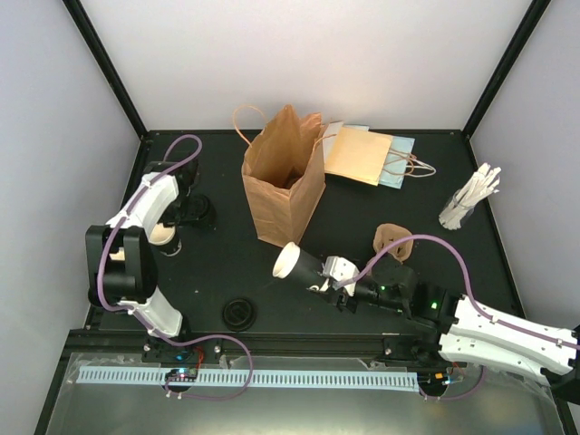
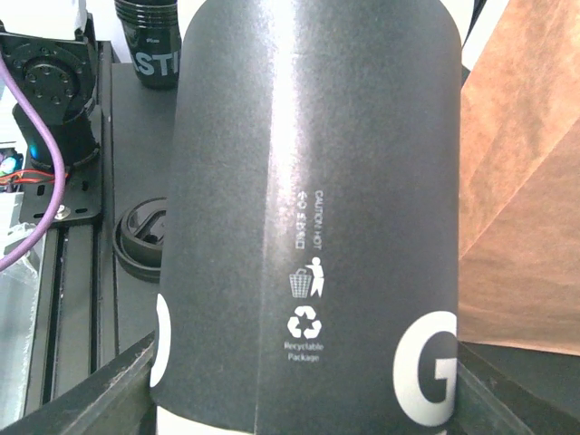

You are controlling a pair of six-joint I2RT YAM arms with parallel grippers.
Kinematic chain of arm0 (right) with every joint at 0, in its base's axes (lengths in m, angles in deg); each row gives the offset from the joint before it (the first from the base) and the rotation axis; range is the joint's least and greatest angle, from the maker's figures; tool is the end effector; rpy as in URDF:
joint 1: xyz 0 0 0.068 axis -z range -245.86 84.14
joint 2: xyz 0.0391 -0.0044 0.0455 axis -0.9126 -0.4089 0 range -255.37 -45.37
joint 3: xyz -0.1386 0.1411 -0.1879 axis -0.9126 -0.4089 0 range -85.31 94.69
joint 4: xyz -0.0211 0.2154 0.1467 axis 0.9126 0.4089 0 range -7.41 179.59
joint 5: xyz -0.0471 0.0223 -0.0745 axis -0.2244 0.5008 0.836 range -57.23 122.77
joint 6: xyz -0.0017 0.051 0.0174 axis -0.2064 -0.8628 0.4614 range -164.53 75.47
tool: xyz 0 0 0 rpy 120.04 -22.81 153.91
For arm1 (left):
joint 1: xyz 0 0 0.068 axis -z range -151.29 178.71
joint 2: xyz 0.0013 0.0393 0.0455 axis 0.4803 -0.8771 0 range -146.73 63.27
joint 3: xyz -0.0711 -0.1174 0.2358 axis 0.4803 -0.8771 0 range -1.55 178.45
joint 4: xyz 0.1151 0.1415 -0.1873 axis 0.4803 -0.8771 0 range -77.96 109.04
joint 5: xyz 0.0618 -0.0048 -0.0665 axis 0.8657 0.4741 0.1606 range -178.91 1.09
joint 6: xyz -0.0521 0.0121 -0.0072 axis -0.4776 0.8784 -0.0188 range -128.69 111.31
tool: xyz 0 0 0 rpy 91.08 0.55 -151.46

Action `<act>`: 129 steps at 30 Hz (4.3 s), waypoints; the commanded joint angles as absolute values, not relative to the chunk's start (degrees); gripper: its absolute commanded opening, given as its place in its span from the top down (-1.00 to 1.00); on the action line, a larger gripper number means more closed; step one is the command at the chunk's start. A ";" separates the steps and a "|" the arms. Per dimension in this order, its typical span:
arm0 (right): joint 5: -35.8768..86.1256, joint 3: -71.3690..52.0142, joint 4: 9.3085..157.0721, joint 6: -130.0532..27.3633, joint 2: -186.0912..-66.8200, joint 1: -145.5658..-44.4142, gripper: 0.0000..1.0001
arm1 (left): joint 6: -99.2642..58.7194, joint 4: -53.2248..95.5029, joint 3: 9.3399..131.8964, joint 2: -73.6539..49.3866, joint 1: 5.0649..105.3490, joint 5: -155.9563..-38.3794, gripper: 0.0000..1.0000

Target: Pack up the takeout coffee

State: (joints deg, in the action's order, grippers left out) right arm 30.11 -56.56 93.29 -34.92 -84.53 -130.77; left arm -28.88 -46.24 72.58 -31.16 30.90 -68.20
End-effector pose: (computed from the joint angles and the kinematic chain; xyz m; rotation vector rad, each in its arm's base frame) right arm 0.0703 0.1541 0.2555 -1.2365 1.5731 0.6779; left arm 0.2995 0.0011 0.2410 -0.4825 2.9143 0.5073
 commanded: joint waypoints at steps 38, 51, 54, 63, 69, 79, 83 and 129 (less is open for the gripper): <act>27.85 -62.16 80.88 -38.44 -83.38 -130.92 -0.27 | -49.99 -14.25 49.32 15.63 60.61 -135.61 -0.23; 27.50 -61.75 81.28 -37.12 -81.72 -130.97 -0.27 | -50.04 -16.04 48.41 11.74 62.69 -130.23 -0.18; 27.43 -61.84 81.29 -36.76 -81.19 -130.99 -0.27 | -49.87 -16.53 48.39 11.05 62.69 -129.60 -0.23; 26.92 -61.76 79.60 -36.47 -81.39 -131.01 -0.27 | -51.85 -13.23 46.35 10.55 62.67 -133.41 -0.03; 26.57 -61.73 77.32 -36.42 -83.24 -130.95 -0.28 | -53.84 -8.76 43.80 10.78 62.68 -136.65 0.17; 26.35 -61.48 78.54 -36.42 -84.26 -130.95 -0.94 | -51.53 -12.39 44.92 12.11 62.66 -132.92 0.97; 27.45 -61.90 80.84 -37.05 -82.80 -130.99 -1.00 | -49.02 -15.40 45.74 12.00 62.71 -130.52 0.97; 55.67 -44.56 125.20 -94.65 -94.89 -129.85 -1.00 | -44.30 -19.67 55.21 -17.86 90.06 -80.64 0.88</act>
